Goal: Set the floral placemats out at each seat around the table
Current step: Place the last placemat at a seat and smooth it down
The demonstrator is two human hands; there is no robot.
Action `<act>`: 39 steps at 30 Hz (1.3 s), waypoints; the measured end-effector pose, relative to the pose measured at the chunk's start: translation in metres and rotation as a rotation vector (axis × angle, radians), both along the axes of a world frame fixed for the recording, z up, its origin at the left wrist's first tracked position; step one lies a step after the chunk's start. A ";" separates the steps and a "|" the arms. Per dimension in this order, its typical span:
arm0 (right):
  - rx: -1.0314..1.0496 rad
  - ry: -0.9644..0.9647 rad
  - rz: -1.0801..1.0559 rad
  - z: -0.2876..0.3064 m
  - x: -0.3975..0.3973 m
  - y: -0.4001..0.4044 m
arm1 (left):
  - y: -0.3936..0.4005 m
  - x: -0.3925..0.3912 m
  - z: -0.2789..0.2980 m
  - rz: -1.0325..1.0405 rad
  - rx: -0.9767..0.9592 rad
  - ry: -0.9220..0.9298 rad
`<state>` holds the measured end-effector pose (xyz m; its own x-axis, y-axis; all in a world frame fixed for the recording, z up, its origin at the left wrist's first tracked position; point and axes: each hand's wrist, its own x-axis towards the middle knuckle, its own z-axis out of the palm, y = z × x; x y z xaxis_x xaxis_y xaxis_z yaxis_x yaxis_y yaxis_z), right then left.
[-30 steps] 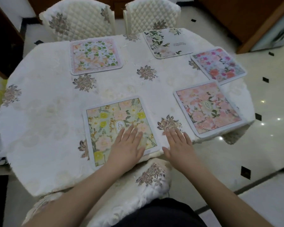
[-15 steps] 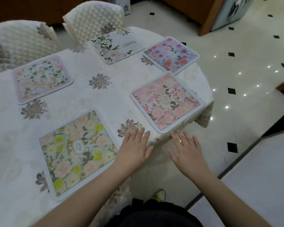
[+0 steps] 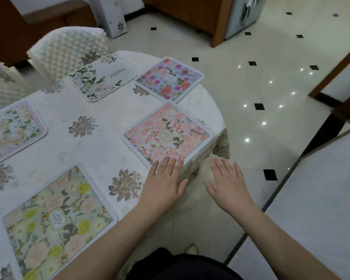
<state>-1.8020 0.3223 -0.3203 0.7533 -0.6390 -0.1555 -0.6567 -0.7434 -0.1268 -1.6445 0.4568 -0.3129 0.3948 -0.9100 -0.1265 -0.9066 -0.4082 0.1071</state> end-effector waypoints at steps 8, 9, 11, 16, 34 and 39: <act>-0.001 -0.065 -0.090 0.006 -0.005 -0.041 | -0.066 0.002 0.006 -0.139 -0.073 0.049; -0.001 -0.064 -0.112 0.006 -0.005 -0.047 | -0.077 0.003 0.007 -0.158 -0.082 0.059; -0.006 -0.066 -0.163 0.007 -0.005 -0.062 | -0.100 0.005 0.007 -0.197 -0.115 0.077; -0.020 -0.040 -0.258 0.019 -0.004 -0.101 | -0.159 0.011 0.011 -0.299 -0.119 0.080; -0.050 0.013 -0.612 0.021 -0.078 -0.209 | -0.325 -0.021 0.025 -0.558 -0.085 0.033; -0.015 0.001 -0.598 0.017 -0.092 -0.264 | -0.376 -0.034 0.028 -0.529 -0.066 0.009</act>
